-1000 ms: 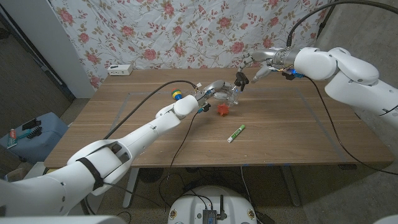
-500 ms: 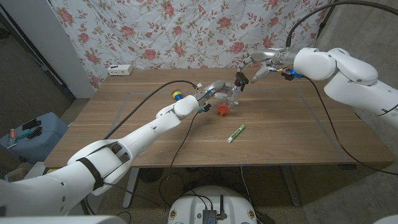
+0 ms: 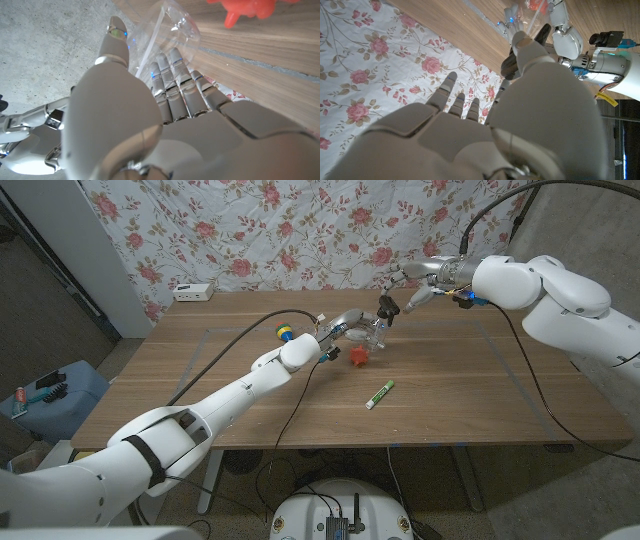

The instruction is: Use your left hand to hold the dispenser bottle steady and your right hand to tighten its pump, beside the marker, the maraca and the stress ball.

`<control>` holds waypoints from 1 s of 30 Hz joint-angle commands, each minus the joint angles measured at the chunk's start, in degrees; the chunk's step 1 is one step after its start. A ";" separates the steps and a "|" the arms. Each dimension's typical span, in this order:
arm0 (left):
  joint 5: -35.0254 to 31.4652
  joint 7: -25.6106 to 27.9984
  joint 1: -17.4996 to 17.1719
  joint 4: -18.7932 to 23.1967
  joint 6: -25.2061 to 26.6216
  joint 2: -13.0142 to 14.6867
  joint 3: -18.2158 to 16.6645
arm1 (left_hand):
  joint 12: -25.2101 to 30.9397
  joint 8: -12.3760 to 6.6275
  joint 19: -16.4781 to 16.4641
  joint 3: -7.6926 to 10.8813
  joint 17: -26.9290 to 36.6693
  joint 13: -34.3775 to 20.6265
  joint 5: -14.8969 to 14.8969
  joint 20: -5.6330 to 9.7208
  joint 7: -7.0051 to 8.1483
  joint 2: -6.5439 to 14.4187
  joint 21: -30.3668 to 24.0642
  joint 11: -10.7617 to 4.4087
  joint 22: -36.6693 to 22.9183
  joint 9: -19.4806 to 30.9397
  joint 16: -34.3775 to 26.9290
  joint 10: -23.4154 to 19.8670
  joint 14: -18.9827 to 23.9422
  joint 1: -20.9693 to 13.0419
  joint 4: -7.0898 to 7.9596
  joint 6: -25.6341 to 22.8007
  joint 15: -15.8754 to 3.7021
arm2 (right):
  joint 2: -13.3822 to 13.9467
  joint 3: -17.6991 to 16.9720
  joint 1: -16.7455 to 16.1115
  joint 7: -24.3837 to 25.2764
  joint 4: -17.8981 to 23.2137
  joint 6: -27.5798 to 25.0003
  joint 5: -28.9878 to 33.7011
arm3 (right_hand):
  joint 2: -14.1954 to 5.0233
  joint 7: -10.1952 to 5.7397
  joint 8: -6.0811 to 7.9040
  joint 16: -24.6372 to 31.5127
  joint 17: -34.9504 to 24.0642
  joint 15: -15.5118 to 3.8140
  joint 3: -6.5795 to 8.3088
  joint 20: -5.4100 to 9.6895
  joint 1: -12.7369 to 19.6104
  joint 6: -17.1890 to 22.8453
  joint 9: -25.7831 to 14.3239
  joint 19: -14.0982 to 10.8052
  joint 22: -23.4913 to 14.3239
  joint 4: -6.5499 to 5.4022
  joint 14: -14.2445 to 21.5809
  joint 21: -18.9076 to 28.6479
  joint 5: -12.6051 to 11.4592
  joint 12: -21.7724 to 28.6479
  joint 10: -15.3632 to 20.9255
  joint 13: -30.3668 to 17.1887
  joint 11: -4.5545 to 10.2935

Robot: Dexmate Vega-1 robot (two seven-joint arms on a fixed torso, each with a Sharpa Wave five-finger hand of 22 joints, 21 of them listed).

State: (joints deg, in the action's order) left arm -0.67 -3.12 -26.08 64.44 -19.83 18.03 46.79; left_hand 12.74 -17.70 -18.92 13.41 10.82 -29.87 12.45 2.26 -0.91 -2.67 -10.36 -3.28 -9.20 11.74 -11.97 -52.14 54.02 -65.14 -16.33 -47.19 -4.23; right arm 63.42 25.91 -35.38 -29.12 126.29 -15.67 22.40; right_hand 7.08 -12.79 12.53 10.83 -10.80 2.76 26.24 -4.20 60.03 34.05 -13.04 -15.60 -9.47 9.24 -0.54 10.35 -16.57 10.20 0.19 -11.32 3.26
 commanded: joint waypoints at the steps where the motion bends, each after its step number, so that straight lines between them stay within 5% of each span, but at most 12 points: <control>1: 0.05 -0.13 -0.23 0.13 0.29 0.21 -0.15 | 0.33 -0.41 -0.47 8.01 0.24 -0.25 0.31 5.08 3.38 6.85 0.04 -3.74 -0.10 0.18 -0.40 -4.21 4.05 1.16 7.40 -13.06 -7.08 | 0.76 -0.95 -0.35 0.43 1.08 -0.67 0.51 | 0.23 -0.01 -0.25 0.50 -0.35 -0.19 0.03 0.05 0.12 -0.39 -0.02 -0.07 -0.11 -0.16 0.36 0.29 -0.50 0.70 0.43 -0.07 0.09; 30: 0.14 -0.51 0.54 -1.79 -0.43 -0.67 0.25 | 0.26 -0.27 -0.42 8.07 0.24 -0.36 0.31 5.00 3.48 6.96 0.05 -3.81 -0.10 0.19 -0.41 -4.28 4.13 1.24 7.43 -13.11 -7.24 | -0.78 1.04 2.99 -3.17 0.46 1.05 1.15 | -0.02 0.02 -1.02 0.22 -0.49 0.90 -0.04 -0.57 1.28 -3.10 0.30 0.52 -0.12 0.13 -1.10 0.14 -1.04 0.26 -2.26 -0.05 -0.64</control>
State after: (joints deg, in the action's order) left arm -0.47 -3.55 -25.81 63.16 -20.03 17.66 46.80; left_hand 12.74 -17.85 -18.92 13.50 10.81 -30.07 12.45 2.26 -0.91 -2.67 -10.36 -3.28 -9.20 11.87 -12.15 -52.14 54.20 -65.14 -16.43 -47.19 -4.06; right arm 63.64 25.50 -34.29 -30.40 127.65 -15.59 22.90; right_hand 7.36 -12.89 11.61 11.05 -11.07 3.38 26.00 -4.55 60.37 31.30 -12.77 -15.26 -9.46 9.00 -1.16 10.35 -17.07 10.61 -1.38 -11.18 2.54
